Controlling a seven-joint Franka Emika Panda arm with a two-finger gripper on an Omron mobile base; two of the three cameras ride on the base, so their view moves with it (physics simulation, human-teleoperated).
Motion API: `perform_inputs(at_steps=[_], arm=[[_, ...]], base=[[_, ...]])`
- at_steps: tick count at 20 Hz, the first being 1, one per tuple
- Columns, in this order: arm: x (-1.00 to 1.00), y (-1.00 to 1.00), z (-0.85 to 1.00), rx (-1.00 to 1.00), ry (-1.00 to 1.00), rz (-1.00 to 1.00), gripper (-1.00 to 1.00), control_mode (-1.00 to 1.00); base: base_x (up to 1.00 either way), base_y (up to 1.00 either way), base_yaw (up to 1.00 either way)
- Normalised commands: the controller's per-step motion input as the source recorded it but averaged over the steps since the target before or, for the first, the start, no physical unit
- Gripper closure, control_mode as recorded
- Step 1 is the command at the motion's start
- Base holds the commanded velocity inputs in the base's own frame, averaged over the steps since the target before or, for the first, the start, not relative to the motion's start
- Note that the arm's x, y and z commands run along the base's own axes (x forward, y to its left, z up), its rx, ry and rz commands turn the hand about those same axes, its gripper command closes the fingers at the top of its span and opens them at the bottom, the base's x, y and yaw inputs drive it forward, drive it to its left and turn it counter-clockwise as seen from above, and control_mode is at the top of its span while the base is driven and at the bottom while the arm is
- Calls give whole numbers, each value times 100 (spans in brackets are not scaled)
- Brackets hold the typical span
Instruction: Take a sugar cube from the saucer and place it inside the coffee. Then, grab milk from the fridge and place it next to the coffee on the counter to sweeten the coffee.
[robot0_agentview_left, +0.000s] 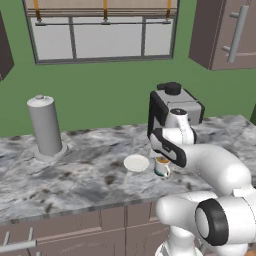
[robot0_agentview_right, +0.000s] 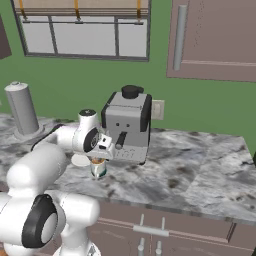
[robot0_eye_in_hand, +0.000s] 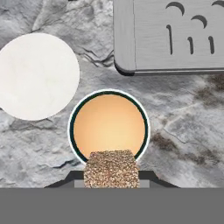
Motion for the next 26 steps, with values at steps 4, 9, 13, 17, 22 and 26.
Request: perform_inputs(at_steps=[4,9,13,17,22,26], arm=[[24,-13,0,0,0,-3,100,-100],[2,-2,0,0,0,0,-100,-100],[0,0,2,0,0,-1,-100,-100],[4,0,21,0,0,-8,-100,-100],[2,0,36,2,0,-7,-100,-100],[0,0,52,3,0,-5,-100,-100]], base=[[0,0,0],[0,0,0],[0,0,0],[0,0,0],[0,0,0],[0,0,0]])
